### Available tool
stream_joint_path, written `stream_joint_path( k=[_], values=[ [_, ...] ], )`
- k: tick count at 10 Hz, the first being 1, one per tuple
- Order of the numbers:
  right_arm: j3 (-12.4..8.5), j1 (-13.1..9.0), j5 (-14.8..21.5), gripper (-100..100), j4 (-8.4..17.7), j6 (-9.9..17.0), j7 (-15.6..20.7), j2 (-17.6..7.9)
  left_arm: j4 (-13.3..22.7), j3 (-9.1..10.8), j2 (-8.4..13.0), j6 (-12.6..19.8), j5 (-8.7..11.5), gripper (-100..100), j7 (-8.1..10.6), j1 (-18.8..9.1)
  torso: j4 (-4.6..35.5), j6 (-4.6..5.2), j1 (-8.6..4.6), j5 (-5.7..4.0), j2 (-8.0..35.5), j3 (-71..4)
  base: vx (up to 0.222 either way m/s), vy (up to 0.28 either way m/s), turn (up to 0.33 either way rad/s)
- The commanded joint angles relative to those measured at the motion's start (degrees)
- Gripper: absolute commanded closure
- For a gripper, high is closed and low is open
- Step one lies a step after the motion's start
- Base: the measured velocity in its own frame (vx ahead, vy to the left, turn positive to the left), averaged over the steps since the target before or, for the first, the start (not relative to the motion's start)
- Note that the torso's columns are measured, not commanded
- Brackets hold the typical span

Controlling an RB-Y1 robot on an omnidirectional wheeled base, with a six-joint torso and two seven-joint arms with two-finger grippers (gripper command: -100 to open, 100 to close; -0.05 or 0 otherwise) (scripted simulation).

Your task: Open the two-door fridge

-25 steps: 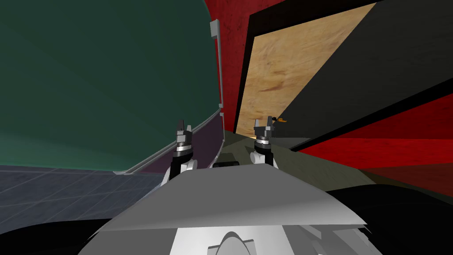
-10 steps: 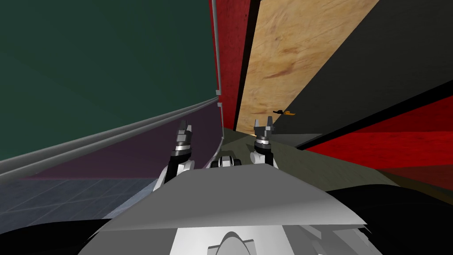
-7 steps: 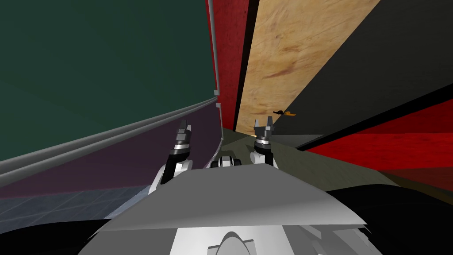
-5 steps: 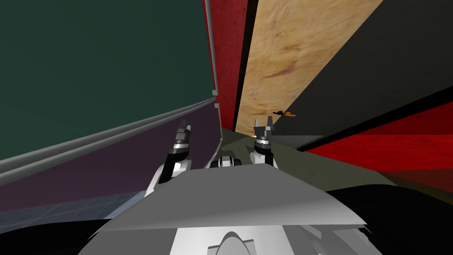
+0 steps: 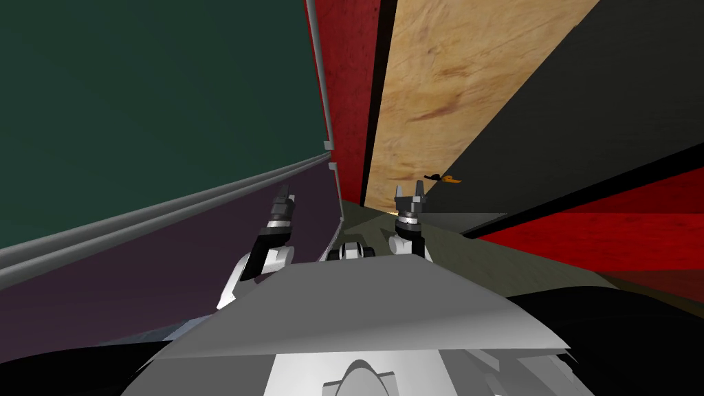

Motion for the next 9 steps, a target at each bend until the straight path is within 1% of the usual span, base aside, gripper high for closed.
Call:
stream_joint_path(
  k=[1, 2, 3, 4, 5, 6, 7, 8, 9],
  values=[
    [0.0, 0.0, 0.0, 0, 0.0, 0.0, 0.0, 0.0, -0.5, 1.16, 0.4, 3.7, 0.6, -100, 0.04, -0.3, -0.1, -0.04, -0.12, -0.03, -0.1, -0.1, 0.090, -0.077, -0.001],
    [0.0, 0.0, 0.0, 0, 0.0, 0.0, 0.0, 0.0, -0.8, 1.85, 0.6, 5.8, 0.9, -100, 0.03, -0.7, 0.0, -0.07, 0.09, 0.01, 0.1, 0.0, 0.085, -0.045, -0.004],
    [0.0, 0.0, 0.0, 0, 0.0, 0.0, 0.0, 0.0, -1.0, 2.54, 0.8, 7.3, 1.2, -100, 0.01, -1.0, 0.0, -0.06, 0.20, 0.06, 0.2, 0.1, 0.119, -0.067, 0.014],
    [0.0, 0.0, 0.0, 0, 0.0, 0.0, 0.0, 0.0, -1.0, 2.54, 0.8, 8.2, 1.2, -100, 0.01, -1.0, 0.0, 0.08, 0.26, 0.03, -0.3, -0.2, 0.081, -0.059, -0.006],
    [0.0, 0.0, 0.0, 0, 0.0, 0.0, 0.0, 0.0, -1.2, 3.25, 1.1, 10.1, 1.6, -100, 0.00, -1.3, -0.1, 0.07, 0.28, 0.05, -0.4, -0.3, 0.066, -0.066, -0.011],
    [0.0, 0.0, 0.0, 0, 0.0, 0.0, 0.0, 0.0, -1.2, 3.25, 1.1, 10.5, 1.6, -100, 0.00, -1.3, -0.1, 0.09, 0.24, 0.06, -0.5, -0.3, 0.057, -0.058, -0.012],
    [0.0, 0.0, 0.0, 0, 0.0, 0.0, 0.0, 0.0, -1.3, 3.96, 1.5, 12.8, 1.9, -100, -0.02, -1.6, -0.1, 0.04, 0.24, 0.07, -0.4, -0.3, 0.067, -0.070, 0.015],
    [0.0, 0.0, 0.0, 0, 0.0, 0.0, 0.0, 0.0, -1.3, 4.68, 1.9, 14.3, 2.3, -100, -0.04, -1.9, -0.2, 0.15, 0.28, 0.09, -0.6, -0.4, 0.113, -0.085, -0.022],
    [0.0, 0.0, 0.0, 0, 0.0, 0.0, 0.0, 0.0, -1.3, 4.68, 1.9, 15.1, 2.3, -100, -0.04, -1.9, -0.2, 0.13, 0.26, 0.08, -0.8, -0.5, 0.099, -0.069, -0.006]
  ],
)
